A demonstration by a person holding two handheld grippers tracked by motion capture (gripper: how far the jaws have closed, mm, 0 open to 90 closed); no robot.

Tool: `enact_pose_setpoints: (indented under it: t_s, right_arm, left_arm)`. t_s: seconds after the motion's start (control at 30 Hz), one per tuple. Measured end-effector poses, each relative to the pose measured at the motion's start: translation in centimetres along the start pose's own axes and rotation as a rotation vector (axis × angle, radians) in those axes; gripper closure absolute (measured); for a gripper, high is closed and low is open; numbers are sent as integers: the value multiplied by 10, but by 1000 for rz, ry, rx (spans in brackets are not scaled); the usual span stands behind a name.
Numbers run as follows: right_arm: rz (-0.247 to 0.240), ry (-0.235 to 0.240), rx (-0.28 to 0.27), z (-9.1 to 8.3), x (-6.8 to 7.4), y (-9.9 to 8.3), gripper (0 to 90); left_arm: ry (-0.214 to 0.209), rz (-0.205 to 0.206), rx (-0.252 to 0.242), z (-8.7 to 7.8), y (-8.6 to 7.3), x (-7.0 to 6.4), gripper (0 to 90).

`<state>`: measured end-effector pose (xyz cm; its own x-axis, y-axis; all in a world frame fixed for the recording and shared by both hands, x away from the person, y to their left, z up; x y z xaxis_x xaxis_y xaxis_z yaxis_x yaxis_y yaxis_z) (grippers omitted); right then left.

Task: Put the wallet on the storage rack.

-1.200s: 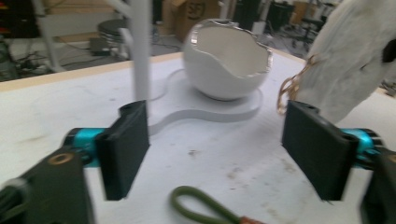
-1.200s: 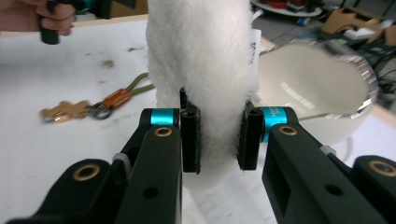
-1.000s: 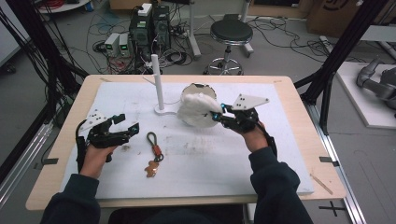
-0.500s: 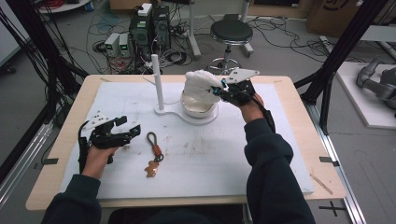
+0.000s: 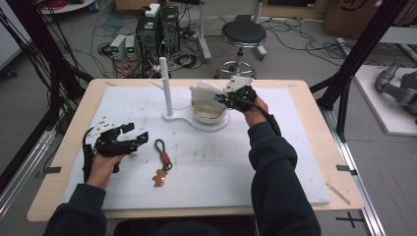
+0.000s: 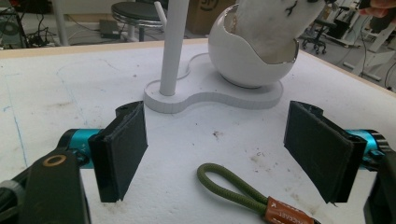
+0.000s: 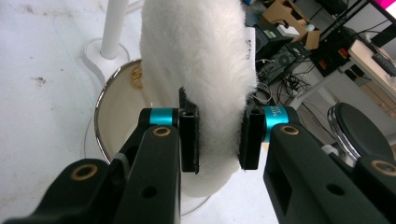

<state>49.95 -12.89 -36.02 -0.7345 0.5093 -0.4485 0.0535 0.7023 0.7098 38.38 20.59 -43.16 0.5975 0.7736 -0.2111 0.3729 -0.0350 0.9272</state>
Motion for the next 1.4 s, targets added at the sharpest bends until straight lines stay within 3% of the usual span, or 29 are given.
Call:
enact_pose_setpoints:
  t_s: [0.1, 0.13, 0.2, 0.27, 0.3, 0.4, 0.47, 0.53, 0.57, 0.63, 0.7, 0.83, 0.93, 1.0, 1.07, 1.13, 1.17, 1.2, 1.33, 1.37, 1.4]
  right_arm:
    - [-10, 18, 17, 7, 2, -5, 749]
    - [-25, 27, 46, 12, 4, -9, 741]
    - [-9, 34, 64, 15, 5, -12, 682]
    - [74, 38, 55, 15, 3, -13, 534]
    - [119, 43, 41, 13, 2, -13, 506]
    - [272, 118, -61, 0, -2, -7, 493]
    - [337, 173, -134, -7, -3, -2, 549]
    - [357, 189, -153, -9, -2, 0, 589]
    - [405, 206, -162, -8, -2, 0, 683]
    - [430, 206, -142, -6, -2, -1, 721]
    - [446, 212, -71, 2, 2, -8, 777]
    - [414, 220, -1, 5, 6, -17, 804]
    - [399, 194, 16, 0, 8, -19, 775]
    - [405, 166, 16, -8, 6, -20, 629]
    - [417, 135, -13, -18, 5, -23, 554]
    - [397, 56, -28, -30, 5, -30, 449]
    - [397, 56, -28, -30, 5, -30, 449]
    - [393, 13, -38, -43, 8, -43, 395]
    - [434, -30, -32, -65, 13, -75, 283]
    - [434, -30, -32, -65, 13, -75, 283]
    - [483, -42, -10, -76, 17, -95, 232]
  left_arm:
    - [-3, -2, 1, 0, 0, -1, 214]
    - [-3, -2, 3, 0, 0, -1, 215]
    - [-3, -1, 5, 0, 0, -1, 214]
    - [-3, -4, 5, 0, 0, -1, 214]
    - [-3, -4, 5, 0, 0, -1, 214]
    - [-4, -5, 4, 0, 0, -1, 216]
    - [-7, -1, 6, 1, 0, -2, 217]
    - [-8, -3, 5, 1, -1, -2, 217]
    - [-7, -6, 5, 0, -1, -1, 217]
    - [-9, -10, 4, 0, 0, -1, 217]
    - [-3, -11, 3, -1, 0, 0, 218]
    - [-4, -10, 7, 0, 0, 0, 218]
    - [-1, -11, 11, 0, -1, 0, 218]
    - [2, -8, 13, 0, -1, 0, 218]
    - [5, -6, 14, 0, -1, 0, 219]
    - [20, -2, 17, 0, -1, 2, 218]
    - [20, -2, 17, 0, -1, 2, 218]
    - [29, -2, 21, -1, -2, 2, 218]
    - [69, -4, 11, -2, 0, 6, 212]
    - [69, -4, 11, -2, 0, 6, 205]
    - [77, -7, 17, -2, -1, 8, 202]
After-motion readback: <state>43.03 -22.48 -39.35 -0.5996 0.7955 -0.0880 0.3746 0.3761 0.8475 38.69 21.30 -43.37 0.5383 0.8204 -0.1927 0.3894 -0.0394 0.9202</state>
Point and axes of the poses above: each handheld gripper's, and its own axes: z roughly forward along the jaws, y roughly out of its top, x roughly to its left, the point moved 6 cm from there along z, roughly forward along the jaws, and after that the axes turned 2 degrees about x, right-handed, at the moved point
